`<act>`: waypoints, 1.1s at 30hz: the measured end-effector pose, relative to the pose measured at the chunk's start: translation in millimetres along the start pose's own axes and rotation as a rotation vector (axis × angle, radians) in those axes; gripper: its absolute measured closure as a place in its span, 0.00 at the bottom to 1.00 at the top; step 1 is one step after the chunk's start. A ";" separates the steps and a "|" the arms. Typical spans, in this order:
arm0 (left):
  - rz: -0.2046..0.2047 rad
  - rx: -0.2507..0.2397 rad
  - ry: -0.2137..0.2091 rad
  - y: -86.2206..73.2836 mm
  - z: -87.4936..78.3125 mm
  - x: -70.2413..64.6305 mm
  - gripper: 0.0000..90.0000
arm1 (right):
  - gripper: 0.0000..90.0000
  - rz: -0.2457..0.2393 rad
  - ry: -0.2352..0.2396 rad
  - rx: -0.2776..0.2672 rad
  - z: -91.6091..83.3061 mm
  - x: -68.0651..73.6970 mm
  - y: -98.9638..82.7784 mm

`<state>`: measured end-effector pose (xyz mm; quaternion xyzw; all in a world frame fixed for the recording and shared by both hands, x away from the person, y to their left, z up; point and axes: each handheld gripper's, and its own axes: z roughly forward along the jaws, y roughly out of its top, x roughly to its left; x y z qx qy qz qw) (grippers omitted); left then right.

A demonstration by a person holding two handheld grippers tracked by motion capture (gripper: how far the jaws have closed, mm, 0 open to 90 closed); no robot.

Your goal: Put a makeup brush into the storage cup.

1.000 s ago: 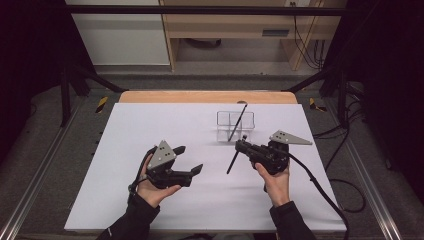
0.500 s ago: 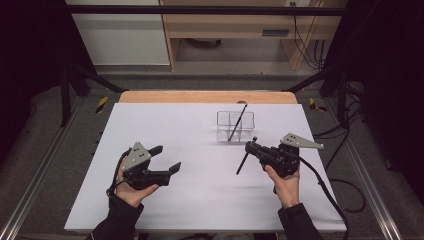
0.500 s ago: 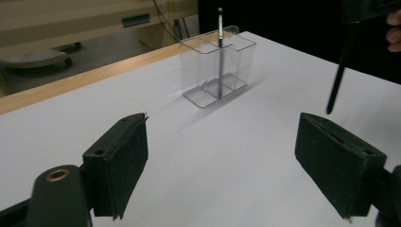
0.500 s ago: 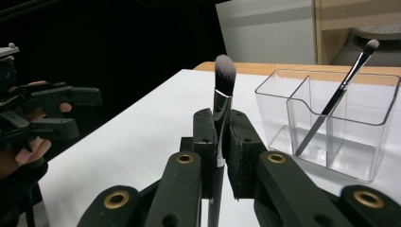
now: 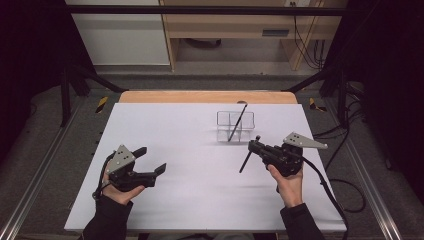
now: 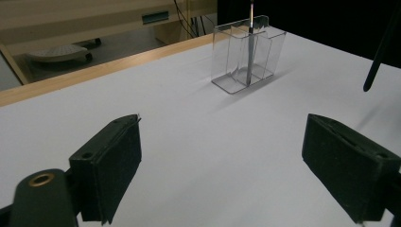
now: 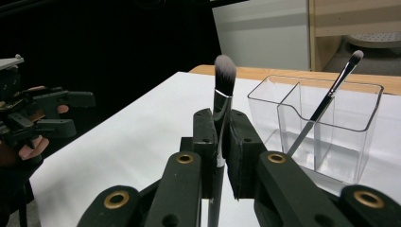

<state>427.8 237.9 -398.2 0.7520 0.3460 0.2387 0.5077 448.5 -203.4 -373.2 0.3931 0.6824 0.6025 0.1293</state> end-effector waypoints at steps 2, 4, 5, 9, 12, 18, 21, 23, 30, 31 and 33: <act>-0.003 -0.002 0.016 -3.3 -1.4 3.6 0.13 | 0.92 -0.003 -0.003 0.001 -0.4 -0.1 0.1; -0.012 0.001 0.024 -7.1 -2.6 8.0 0.13 | 0.92 -0.004 -0.006 0.005 0.1 -0.2 -0.1; -0.021 0.003 0.026 -9.3 -2.9 9.6 0.13 | 0.92 -0.009 -0.006 0.009 0.6 -0.7 -0.4; -0.019 0.014 0.019 -17.6 -6.1 14.6 0.11 | 0.92 -0.021 -0.014 0.019 2.3 -1.7 -1.7; -0.024 0.018 0.025 -20.9 -9.4 17.1 0.10 | 0.92 -0.023 -0.017 0.017 1.9 -1.8 -1.3; -0.044 0.005 0.033 -25.0 -15.5 22.3 0.09 | 0.92 -0.022 -0.016 0.002 -0.4 -2.5 1.1; -0.039 -0.003 0.031 -26.2 -17.5 23.5 0.09 | 0.92 -0.028 -0.023 -0.003 -0.5 -3.4 2.9; -0.039 -0.004 0.029 -27.0 -17.8 23.5 0.09 | 0.92 -0.030 -0.027 -0.005 -0.4 -2.7 4.8; -0.030 0.013 0.032 -30.1 -15.2 24.5 0.08 | 0.92 -0.052 -0.043 -0.015 1.9 1.5 12.7; -0.033 0.014 0.034 -30.4 -14.9 24.1 0.08 | 0.92 -0.061 -0.050 -0.019 2.2 1.7 13.8; -0.033 0.015 0.034 -30.5 -14.4 23.8 0.08 | 0.92 -0.062 -0.056 -0.024 2.6 2.3 16.8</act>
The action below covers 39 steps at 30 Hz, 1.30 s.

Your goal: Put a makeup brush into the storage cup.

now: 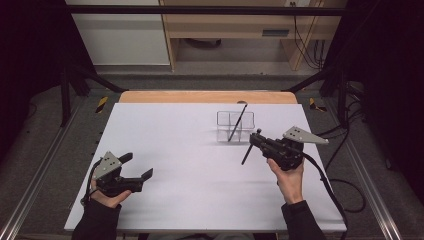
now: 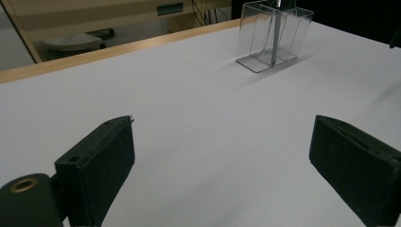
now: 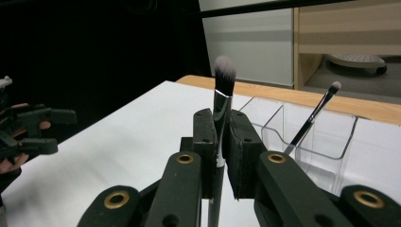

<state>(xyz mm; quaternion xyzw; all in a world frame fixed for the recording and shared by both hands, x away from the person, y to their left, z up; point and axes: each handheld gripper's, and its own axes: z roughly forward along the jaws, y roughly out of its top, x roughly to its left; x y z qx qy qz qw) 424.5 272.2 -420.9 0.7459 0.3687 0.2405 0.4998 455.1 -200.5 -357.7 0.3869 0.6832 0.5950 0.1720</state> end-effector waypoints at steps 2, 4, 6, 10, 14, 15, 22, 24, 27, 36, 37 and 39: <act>-0.003 -0.001 -0.003 0.2 0.2 -0.5 0.08 | 0.92 0.002 0.001 -0.010 0.6 0.1 3.2; -0.002 -0.001 -0.003 0.6 0.3 -1.5 0.08 | 0.92 -0.006 -0.001 -0.015 1.8 0.6 6.7; 0.000 0.000 -0.006 0.9 0.5 -2.0 0.08 | 0.92 -0.014 -0.010 -0.016 3.2 1.7 10.7; 0.001 0.001 -0.007 1.0 0.8 -2.8 0.08 | 0.92 -0.031 -0.030 -0.025 6.6 2.9 19.8; 0.002 0.001 -0.009 1.0 0.9 -3.0 0.08 | 0.92 -0.051 -0.059 -0.028 13.4 2.3 28.6; 0.002 0.000 -0.009 1.0 1.0 -3.1 0.08 | 0.92 -0.057 -0.067 -0.027 15.7 1.9 31.2; 0.002 0.002 -0.014 0.9 2.3 -4.9 0.07 | 0.92 -0.058 -0.090 -0.024 28.4 -0.2 43.8; 0.001 0.003 -0.015 0.8 2.5 -4.9 0.07 | 0.92 -0.058 -0.096 -0.027 31.7 -1.1 45.9; 0.004 0.002 -0.019 0.9 2.4 -5.1 0.07 | 0.92 -0.053 -0.110 -0.029 37.2 -3.9 48.5; 0.006 0.000 -0.025 0.6 2.5 -3.9 0.07 | 0.92 -0.054 -0.150 -0.038 51.4 -10.7 56.8; 0.003 -0.001 -0.025 0.6 2.4 -4.1 0.07 | 0.92 -0.054 -0.154 -0.043 52.3 -11.4 58.0; 0.005 -0.003 -0.025 0.9 1.8 -3.9 0.07 | 0.92 -0.055 -0.161 -0.049 53.0 -12.2 60.2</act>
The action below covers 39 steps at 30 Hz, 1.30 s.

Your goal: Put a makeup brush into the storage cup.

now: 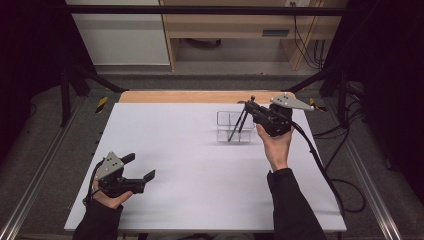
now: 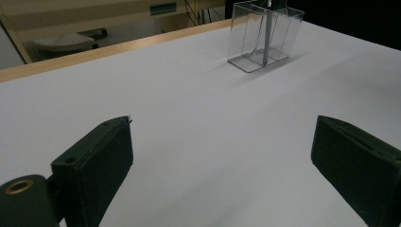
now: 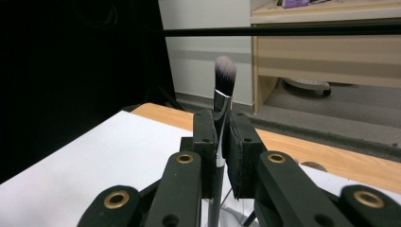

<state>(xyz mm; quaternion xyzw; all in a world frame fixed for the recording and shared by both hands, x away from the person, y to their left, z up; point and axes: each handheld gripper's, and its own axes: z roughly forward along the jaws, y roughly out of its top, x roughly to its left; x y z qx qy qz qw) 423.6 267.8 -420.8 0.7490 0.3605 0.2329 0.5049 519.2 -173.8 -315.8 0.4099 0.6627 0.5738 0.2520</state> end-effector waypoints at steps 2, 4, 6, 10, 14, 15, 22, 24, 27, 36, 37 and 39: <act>0.002 -0.003 -0.002 0.2 -0.2 0.4 0.07 | 0.92 0.001 -0.007 -0.007 1.5 -1.1 2.6; -0.001 -0.002 -0.004 -0.1 -0.2 0.3 0.07 | 0.92 -0.001 -0.016 -0.007 3.6 -2.5 5.6; 0.001 0.000 -0.004 -0.2 -0.2 0.4 0.06 | 0.92 0.001 -0.018 -0.008 5.2 -3.4 7.6; 0.000 -0.001 -0.006 -0.1 -0.4 0.6 0.06 | 0.92 0.000 -0.028 -0.008 9.3 -5.0 10.9; -0.006 0.006 -0.009 -0.3 0.0 1.0 0.06 | 0.92 0.003 -0.037 -0.013 13.7 -7.0 11.8; -0.005 0.006 -0.008 -0.4 0.3 1.0 0.06 | 0.92 0.002 -0.043 -0.015 15.1 -7.9 11.8; 0.001 0.012 -0.009 -0.3 1.2 1.0 0.06 | 0.92 0.010 -0.064 -0.017 24.9 -11.8 12.0; -0.003 0.009 -0.010 -0.3 1.0 1.1 0.06 | 0.92 0.011 -0.066 -0.014 28.1 -12.6 11.9; -0.005 0.007 -0.011 -0.3 0.9 1.2 0.06 | 0.92 0.013 -0.075 -0.012 34.3 -13.2 11.4; -0.007 0.006 -0.012 0.1 -0.1 2.2 0.06 | 0.92 0.021 -0.098 -0.005 51.3 -17.1 7.2; -0.008 0.006 -0.013 0.1 0.0 2.2 0.06 | 0.92 0.024 -0.102 -0.002 52.4 -17.3 6.5; -0.006 0.006 -0.014 0.1 0.1 2.0 0.06 | 0.92 0.023 -0.104 0.004 55.0 -17.8 5.0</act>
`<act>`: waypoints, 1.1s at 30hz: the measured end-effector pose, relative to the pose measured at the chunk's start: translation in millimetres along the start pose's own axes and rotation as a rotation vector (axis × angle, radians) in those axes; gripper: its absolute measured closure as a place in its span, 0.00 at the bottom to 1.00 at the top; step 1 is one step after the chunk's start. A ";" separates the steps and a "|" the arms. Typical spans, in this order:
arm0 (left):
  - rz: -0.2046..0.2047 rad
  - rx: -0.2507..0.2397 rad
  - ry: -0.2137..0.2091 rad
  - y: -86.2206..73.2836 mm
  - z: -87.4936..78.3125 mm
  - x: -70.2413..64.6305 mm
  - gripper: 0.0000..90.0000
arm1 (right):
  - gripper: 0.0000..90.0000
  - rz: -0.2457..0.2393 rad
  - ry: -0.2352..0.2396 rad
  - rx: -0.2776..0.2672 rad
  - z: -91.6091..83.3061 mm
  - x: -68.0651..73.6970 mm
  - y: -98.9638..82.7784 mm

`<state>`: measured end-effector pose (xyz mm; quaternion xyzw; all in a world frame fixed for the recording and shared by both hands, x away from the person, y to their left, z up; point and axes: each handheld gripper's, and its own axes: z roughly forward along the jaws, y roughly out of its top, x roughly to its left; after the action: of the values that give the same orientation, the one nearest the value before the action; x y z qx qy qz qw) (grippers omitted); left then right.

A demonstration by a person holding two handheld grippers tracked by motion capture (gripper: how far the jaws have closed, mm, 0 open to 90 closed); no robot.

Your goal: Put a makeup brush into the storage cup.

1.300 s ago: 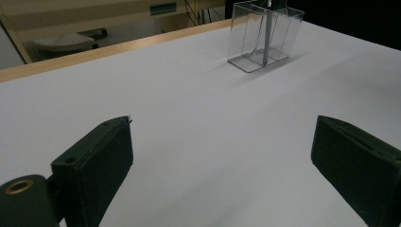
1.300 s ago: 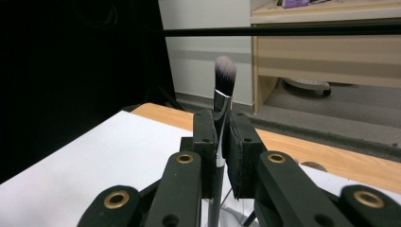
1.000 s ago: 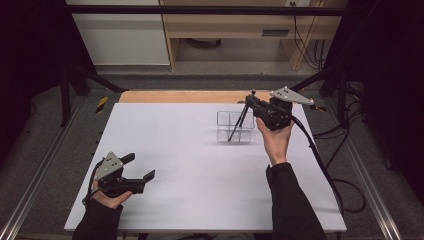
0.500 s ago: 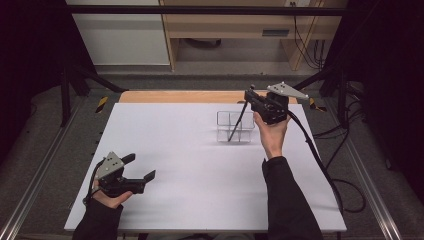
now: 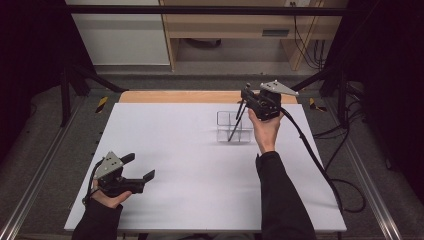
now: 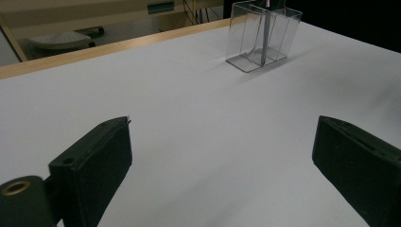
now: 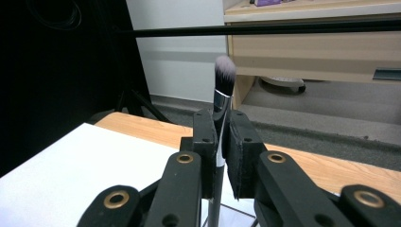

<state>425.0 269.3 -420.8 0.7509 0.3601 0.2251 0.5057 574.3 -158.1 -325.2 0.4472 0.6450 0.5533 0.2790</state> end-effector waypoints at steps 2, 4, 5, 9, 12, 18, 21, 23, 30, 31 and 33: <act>-0.001 0.001 0.000 -0.1 0.1 0.0 0.06 | 0.92 0.000 -0.001 0.001 2.1 0.1 -1.3; -0.001 0.001 0.001 -0.1 0.1 0.1 0.06 | 0.92 0.003 0.002 0.003 3.9 0.7 -2.5; -0.001 0.001 0.001 -0.1 0.2 0.1 0.06 | 0.92 0.000 0.002 0.004 5.1 0.9 -3.5; 0.000 0.001 0.001 0.0 0.0 0.0 0.06 | 0.92 -0.001 -0.007 0.017 9.7 0.8 -6.9; 0.000 0.000 0.002 0.0 -0.2 0.1 0.06 | 0.92 -0.001 -0.007 0.027 12.7 1.2 -10.4; -0.003 0.001 0.003 -0.2 -0.2 0.1 0.06 | 0.92 -0.006 -0.004 0.055 17.4 2.1 -18.2; -0.001 0.002 0.003 -0.2 -0.1 -0.2 0.06 | 0.92 -0.003 -0.004 0.064 19.0 1.8 -21.5; 0.001 0.002 0.003 -0.2 0.0 0.0 0.06 | 0.92 -0.006 -0.003 0.072 20.3 2.0 -24.3; -0.002 0.002 0.004 -0.3 -0.1 0.0 0.06 | 0.92 -0.003 0.001 0.098 25.5 1.8 -32.3; -0.002 0.002 0.004 -0.3 -0.1 0.0 0.06 | 0.92 -0.002 0.001 0.100 25.8 1.7 -33.0; 0.001 0.003 0.005 -0.3 0.1 0.1 0.06 | 0.92 -0.001 -0.002 0.105 26.8 1.3 -35.4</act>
<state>425.1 269.4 -421.1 0.7513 0.3612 0.2265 0.5037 587.2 -144.0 -365.4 0.4614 0.6732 0.5181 0.2558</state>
